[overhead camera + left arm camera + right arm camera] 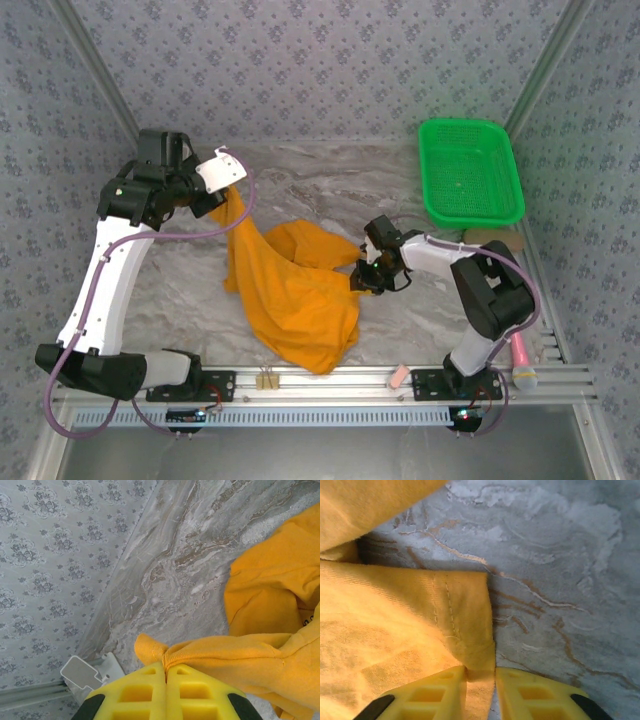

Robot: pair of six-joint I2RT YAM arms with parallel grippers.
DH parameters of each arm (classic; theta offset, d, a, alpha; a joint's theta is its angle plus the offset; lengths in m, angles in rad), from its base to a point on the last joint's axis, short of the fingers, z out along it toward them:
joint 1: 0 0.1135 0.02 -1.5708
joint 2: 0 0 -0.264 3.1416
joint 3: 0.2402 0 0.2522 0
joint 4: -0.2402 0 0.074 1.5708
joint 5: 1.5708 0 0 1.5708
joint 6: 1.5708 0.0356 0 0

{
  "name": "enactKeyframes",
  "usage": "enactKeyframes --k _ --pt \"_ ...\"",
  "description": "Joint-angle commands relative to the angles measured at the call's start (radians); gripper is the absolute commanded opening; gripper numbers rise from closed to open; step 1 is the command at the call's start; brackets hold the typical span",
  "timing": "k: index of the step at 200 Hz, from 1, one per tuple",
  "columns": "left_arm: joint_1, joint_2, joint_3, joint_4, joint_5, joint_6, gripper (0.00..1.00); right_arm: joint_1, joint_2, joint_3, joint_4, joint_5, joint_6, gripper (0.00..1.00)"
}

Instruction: Fold the inside-out t-shirt

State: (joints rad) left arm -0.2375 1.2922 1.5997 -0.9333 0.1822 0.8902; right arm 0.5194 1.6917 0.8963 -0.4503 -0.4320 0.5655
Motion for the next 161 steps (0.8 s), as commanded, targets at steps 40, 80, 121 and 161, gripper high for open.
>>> enactKeyframes --k 40,80,121,161 --pt "0.004 -0.007 -0.004 -0.021 -0.013 0.003 0.00 0.032 0.070 0.094 0.051 0.121 -0.027 0.30" --pt "0.004 -0.010 -0.006 -0.026 -0.016 0.000 0.00 0.065 0.030 0.126 -0.018 0.214 -0.017 0.31" --pt "0.005 -0.022 -0.005 -0.042 -0.024 0.004 0.00 0.102 0.034 0.128 -0.025 0.310 -0.020 0.36" --pt "0.006 -0.021 -0.004 -0.048 -0.033 0.008 0.00 0.124 0.086 0.136 -0.015 0.267 0.011 0.27"
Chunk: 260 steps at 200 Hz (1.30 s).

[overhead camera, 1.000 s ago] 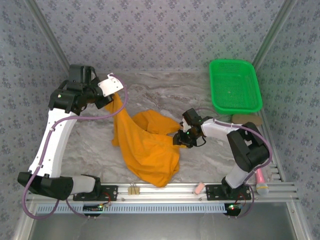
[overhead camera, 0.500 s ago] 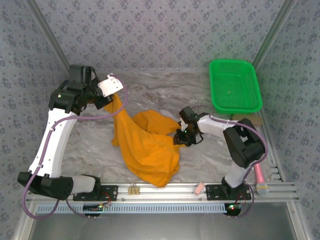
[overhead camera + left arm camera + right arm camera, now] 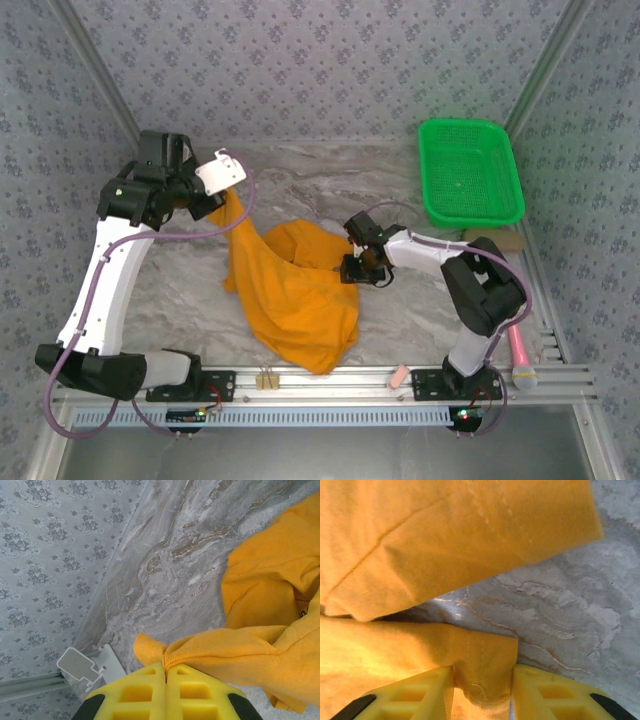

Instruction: Fold the inside-out t-shirt

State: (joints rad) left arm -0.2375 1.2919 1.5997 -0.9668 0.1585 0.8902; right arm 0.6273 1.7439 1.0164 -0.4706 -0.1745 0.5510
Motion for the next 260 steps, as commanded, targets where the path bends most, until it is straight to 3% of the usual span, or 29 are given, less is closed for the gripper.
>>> enactKeyframes --k 1,33,71,89,126,152,185,205,221,236,260 --pt "0.006 -0.020 -0.004 -0.015 -0.009 0.008 0.00 0.016 0.033 0.015 0.005 0.009 0.027 0.26" --pt "0.006 -0.024 0.001 -0.014 -0.024 0.009 0.00 -0.002 -0.060 0.010 0.012 0.016 0.064 0.00" --pt "0.011 -0.021 0.075 0.018 -0.010 -0.019 0.00 -0.126 -0.192 0.200 -0.099 0.080 0.007 0.00" --pt "0.058 0.014 0.142 0.037 0.000 -0.061 0.00 -0.194 -0.223 0.342 -0.097 0.150 -0.060 0.00" --pt "0.101 0.110 0.291 0.136 -0.156 -0.151 0.00 -0.280 -0.206 0.689 -0.125 0.314 -0.235 0.00" --pt "-0.025 0.136 0.504 -0.051 -0.278 -0.138 0.00 -0.286 -0.250 0.882 -0.244 0.418 -0.283 0.00" --pt "-0.088 -0.097 0.327 0.083 -0.106 -0.143 0.00 -0.217 -0.426 0.872 -0.255 0.500 -0.339 0.00" --pt "-0.094 -0.189 0.300 0.082 0.124 -0.142 0.00 -0.159 -0.526 0.839 -0.253 0.592 -0.320 0.00" --pt "-0.100 -0.251 0.236 0.157 0.238 -0.135 0.00 -0.155 -0.569 0.839 -0.274 0.636 -0.259 0.00" --pt "-0.100 -0.239 0.241 0.159 0.215 -0.138 0.00 -0.158 -0.567 0.840 -0.268 0.633 -0.255 0.00" --pt "-0.098 -0.140 0.276 0.123 0.048 -0.076 0.00 -0.199 -0.492 0.846 -0.231 0.609 -0.261 0.00"
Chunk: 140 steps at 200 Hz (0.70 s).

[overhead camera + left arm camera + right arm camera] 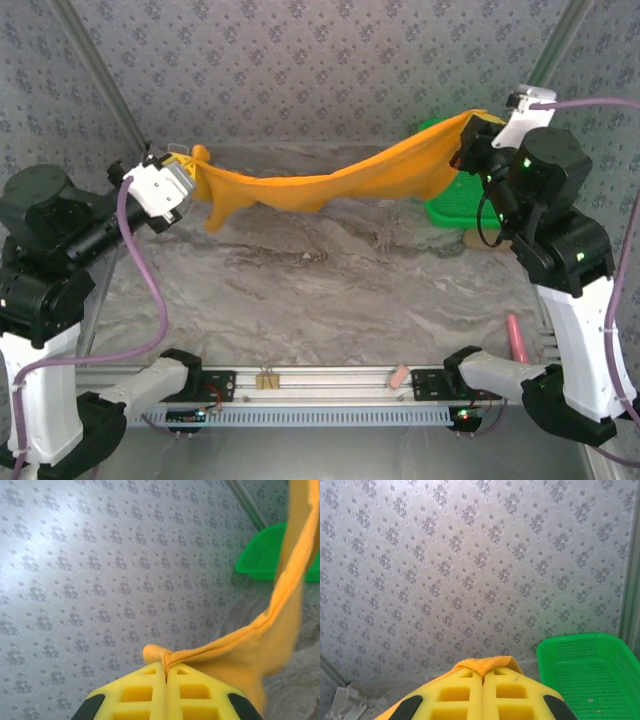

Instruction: Fold the inside-out t-shirt

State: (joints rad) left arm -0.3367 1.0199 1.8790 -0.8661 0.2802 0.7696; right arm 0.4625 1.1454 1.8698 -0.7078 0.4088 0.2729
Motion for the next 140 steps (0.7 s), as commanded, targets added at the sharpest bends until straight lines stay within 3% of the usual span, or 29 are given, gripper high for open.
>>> enactKeyframes --k 1,28,70,114,140 --pt "0.002 0.137 -0.001 0.022 -0.083 0.045 0.00 -0.039 0.111 -0.005 0.007 0.023 0.019 0.00" --pt "0.045 0.283 0.064 0.000 -0.228 0.066 0.00 -0.143 0.276 0.077 0.030 -0.090 0.074 0.00" --pt "0.145 0.384 0.113 0.135 -0.345 0.004 0.00 -0.172 0.529 0.303 0.012 -0.171 0.057 0.00" --pt "0.150 0.315 0.126 0.106 -0.173 0.012 0.00 -0.123 0.466 0.320 -0.042 -0.153 0.020 0.00" --pt "0.142 0.201 0.078 0.057 0.019 0.006 0.00 -0.026 0.284 0.176 -0.056 -0.126 -0.016 0.00"
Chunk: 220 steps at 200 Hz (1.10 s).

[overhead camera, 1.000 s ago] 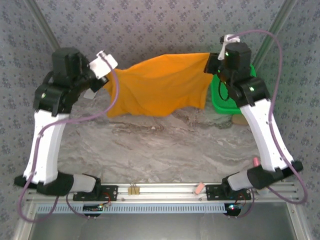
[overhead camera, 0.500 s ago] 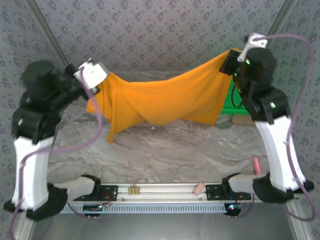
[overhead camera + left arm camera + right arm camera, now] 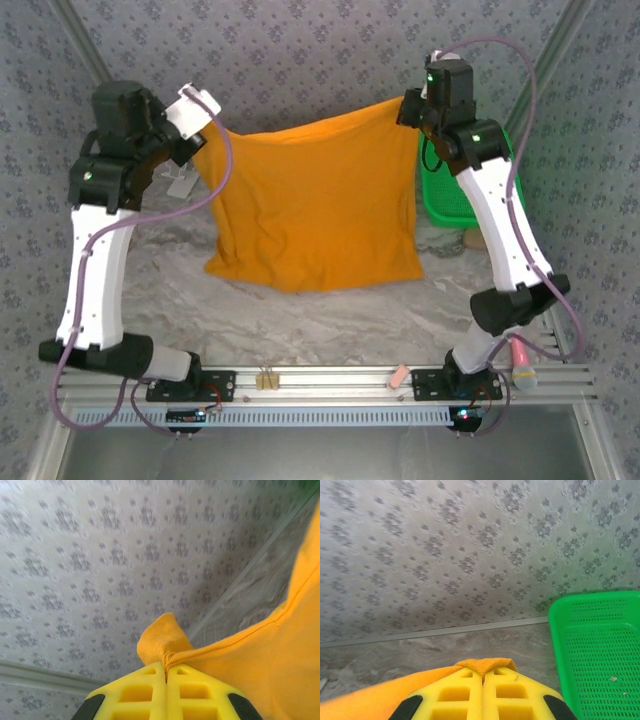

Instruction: Fold the inside-out t-shirt

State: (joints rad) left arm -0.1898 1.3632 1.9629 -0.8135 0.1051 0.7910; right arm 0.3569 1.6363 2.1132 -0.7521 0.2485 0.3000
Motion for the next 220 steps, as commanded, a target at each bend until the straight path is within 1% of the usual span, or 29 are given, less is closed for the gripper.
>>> enactKeyframes --k 1,16,27,38,53,64,71,83,105,114,122,135,145,156,167,181,206,220 --pt "-0.007 -0.149 -0.006 0.005 0.200 -0.016 0.00 0.085 -0.216 -0.076 -0.008 0.035 -0.043 0.00" --pt "-0.034 -0.236 -0.092 0.030 0.248 -0.025 0.00 0.163 -0.351 -0.197 0.028 0.070 -0.036 0.00" --pt "-0.045 -0.290 -0.116 0.039 0.286 -0.038 0.00 0.238 -0.432 -0.239 0.027 0.129 -0.033 0.00" --pt "-0.045 -0.322 -0.103 0.029 0.332 -0.032 0.00 0.296 -0.498 -0.258 0.018 0.164 -0.022 0.00" --pt "-0.045 -0.338 -0.052 0.033 0.411 -0.050 0.00 0.330 -0.569 -0.283 0.030 0.163 0.014 0.00" --pt "-0.045 -0.338 -0.019 0.067 0.462 -0.089 0.00 0.347 -0.586 -0.275 0.031 0.150 0.032 0.00" --pt "-0.045 -0.333 0.033 0.087 0.485 -0.106 0.00 0.349 -0.586 -0.261 0.032 0.136 0.037 0.00" --pt "-0.045 -0.322 0.084 0.122 0.499 -0.141 0.00 0.348 -0.572 -0.222 0.029 0.114 0.043 0.00" --pt "-0.045 -0.263 0.189 0.103 0.523 -0.121 0.00 0.338 -0.502 -0.097 -0.004 0.121 0.016 0.00" --pt "-0.045 -0.228 0.216 0.098 0.505 -0.106 0.00 0.322 -0.464 -0.046 -0.017 0.129 -0.009 0.00" --pt "-0.045 -0.187 0.237 0.097 0.464 -0.095 0.00 0.293 -0.426 -0.004 -0.027 0.131 -0.020 0.00" --pt "-0.039 -0.100 0.285 0.060 0.397 -0.051 0.00 0.199 -0.364 0.040 -0.046 0.084 -0.001 0.00" --pt "-0.009 -0.021 0.326 0.032 0.370 -0.042 0.00 0.107 -0.315 0.041 -0.050 0.019 0.047 0.00" --pt "0.038 0.063 0.357 0.007 0.400 -0.046 0.00 0.006 -0.259 0.027 -0.054 -0.073 0.115 0.00" --pt "0.089 0.136 0.351 -0.002 0.460 -0.048 0.00 -0.057 -0.201 -0.013 -0.033 -0.123 0.164 0.00" --pt "0.121 0.220 0.306 -0.001 0.486 -0.035 0.00 -0.096 -0.129 -0.081 0.008 -0.155 0.199 0.00" --pt "0.124 0.394 0.251 -0.031 0.468 0.040 0.00 -0.134 0.042 -0.171 0.069 -0.220 0.251 0.00" --pt "0.123 0.514 0.253 -0.032 0.462 0.068 0.00 -0.149 0.154 -0.186 0.102 -0.257 0.281 0.00"
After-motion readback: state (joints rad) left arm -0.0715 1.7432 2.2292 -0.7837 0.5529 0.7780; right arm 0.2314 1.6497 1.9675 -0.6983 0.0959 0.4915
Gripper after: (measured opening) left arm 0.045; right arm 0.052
